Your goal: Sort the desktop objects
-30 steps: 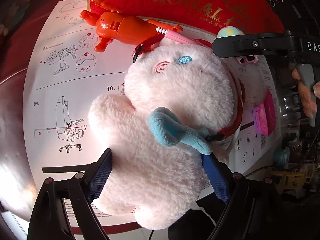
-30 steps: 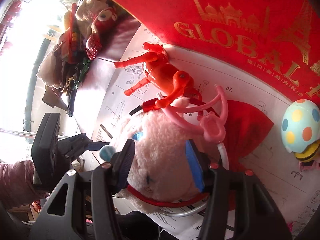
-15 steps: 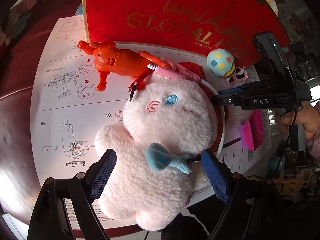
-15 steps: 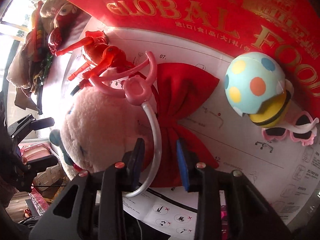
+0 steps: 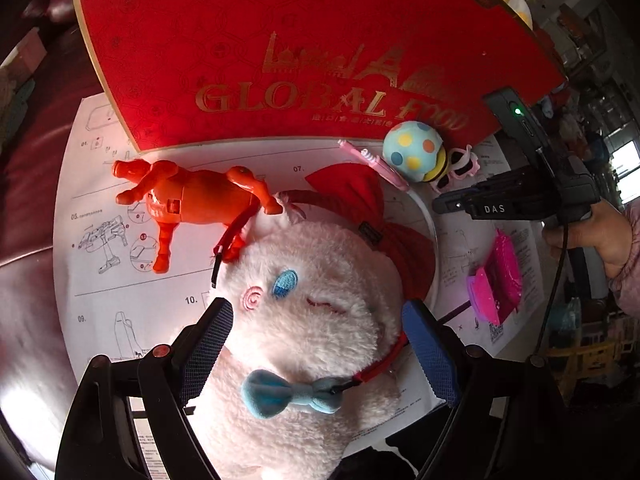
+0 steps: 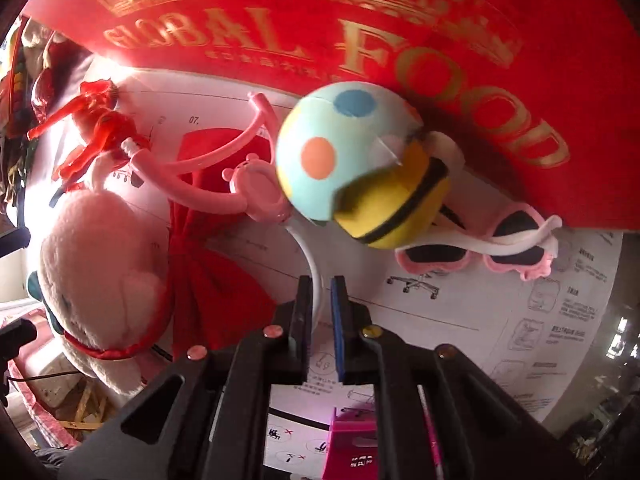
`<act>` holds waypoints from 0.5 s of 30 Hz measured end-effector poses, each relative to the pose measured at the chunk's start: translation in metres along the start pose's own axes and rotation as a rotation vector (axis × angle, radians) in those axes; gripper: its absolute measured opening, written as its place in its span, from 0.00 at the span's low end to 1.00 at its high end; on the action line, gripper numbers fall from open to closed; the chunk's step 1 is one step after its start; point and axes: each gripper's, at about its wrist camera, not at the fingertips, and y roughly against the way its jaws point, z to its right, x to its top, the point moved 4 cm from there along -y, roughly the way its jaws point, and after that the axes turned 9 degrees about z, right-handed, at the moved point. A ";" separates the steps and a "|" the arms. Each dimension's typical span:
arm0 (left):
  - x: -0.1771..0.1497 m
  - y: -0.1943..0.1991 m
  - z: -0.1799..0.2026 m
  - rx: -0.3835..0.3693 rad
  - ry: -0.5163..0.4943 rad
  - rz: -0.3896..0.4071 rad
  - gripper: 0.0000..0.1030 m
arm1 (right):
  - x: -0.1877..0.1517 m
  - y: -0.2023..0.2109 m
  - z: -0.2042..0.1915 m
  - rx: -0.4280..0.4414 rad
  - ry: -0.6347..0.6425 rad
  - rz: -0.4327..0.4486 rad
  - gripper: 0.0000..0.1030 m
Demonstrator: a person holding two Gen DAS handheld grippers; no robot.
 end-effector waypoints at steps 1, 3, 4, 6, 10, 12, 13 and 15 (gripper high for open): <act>0.004 0.000 -0.007 0.014 0.011 0.007 0.85 | -0.001 0.005 -0.002 0.033 -0.010 0.006 0.11; 0.011 -0.001 -0.018 0.044 0.013 0.008 0.85 | -0.003 0.014 -0.007 0.098 -0.029 0.018 0.11; 0.014 -0.004 -0.023 0.056 0.011 0.002 0.85 | -0.005 0.016 -0.015 0.141 -0.035 0.012 0.11; 0.019 -0.012 -0.029 0.078 -0.010 -0.011 0.85 | -0.009 0.015 -0.032 0.226 -0.049 -0.012 0.11; 0.030 -0.031 -0.038 0.103 -0.018 -0.031 0.85 | -0.020 0.001 -0.054 0.321 -0.129 -0.074 0.11; 0.033 -0.041 -0.040 0.104 -0.025 -0.042 0.85 | -0.029 -0.005 -0.060 0.338 -0.177 -0.099 0.11; 0.033 -0.046 -0.041 0.107 -0.034 -0.053 0.85 | -0.034 -0.008 -0.064 0.332 -0.194 -0.109 0.12; 0.033 -0.057 -0.041 0.108 -0.048 -0.079 0.85 | -0.038 -0.013 -0.068 0.311 -0.209 -0.120 0.13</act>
